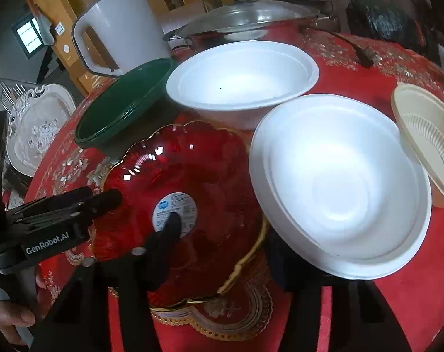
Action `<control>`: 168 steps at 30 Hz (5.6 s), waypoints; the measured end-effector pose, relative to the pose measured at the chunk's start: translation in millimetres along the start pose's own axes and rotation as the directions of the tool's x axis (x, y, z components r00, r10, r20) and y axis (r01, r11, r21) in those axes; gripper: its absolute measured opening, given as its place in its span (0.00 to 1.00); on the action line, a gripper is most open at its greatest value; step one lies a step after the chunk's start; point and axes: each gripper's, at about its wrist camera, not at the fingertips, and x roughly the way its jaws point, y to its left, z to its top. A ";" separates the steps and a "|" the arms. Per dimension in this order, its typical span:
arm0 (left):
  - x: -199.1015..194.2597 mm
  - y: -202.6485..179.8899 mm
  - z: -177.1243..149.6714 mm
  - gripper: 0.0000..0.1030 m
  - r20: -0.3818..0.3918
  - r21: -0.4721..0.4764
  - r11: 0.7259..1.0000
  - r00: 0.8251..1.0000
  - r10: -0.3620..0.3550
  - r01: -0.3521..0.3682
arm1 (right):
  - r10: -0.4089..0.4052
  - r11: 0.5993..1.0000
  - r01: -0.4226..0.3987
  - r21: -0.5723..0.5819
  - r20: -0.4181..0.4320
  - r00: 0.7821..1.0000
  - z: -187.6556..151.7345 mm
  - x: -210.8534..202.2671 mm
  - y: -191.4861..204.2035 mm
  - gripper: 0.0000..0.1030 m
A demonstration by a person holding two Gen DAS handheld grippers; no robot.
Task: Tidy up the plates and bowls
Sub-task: 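Lift the red scalloped bowl and carry it toward the red plate, then lower the red scalloped bowl into the red plate with both grippers, then open both grippers and pull them away from the stacked dishes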
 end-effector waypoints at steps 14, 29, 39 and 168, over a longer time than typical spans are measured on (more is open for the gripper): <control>-6.0 -9.6 -11.3 0.31 0.050 0.071 0.997 0.998 0.030 -0.034 | -0.125 0.984 0.131 -0.123 0.050 0.991 -6.2 4.4 27.0 0.37; -52.8 32.2 -33.2 0.31 0.093 0.000 0.999 0.995 0.045 -0.046 | -0.101 0.974 0.118 -0.193 0.098 0.990 -16.8 -17.7 75.5 0.37; -88.8 81.7 -55.8 0.31 0.126 -0.074 0.995 0.989 0.079 -0.070 | -0.046 0.960 0.072 -0.271 0.103 0.994 -25.9 -26.2 123.3 0.37; -146.0 200.3 -123.0 0.36 0.180 -0.226 0.929 0.925 0.336 -0.294 | 0.181 0.850 -0.226 -0.477 -0.138 0.974 -45.3 -14.8 263.9 0.61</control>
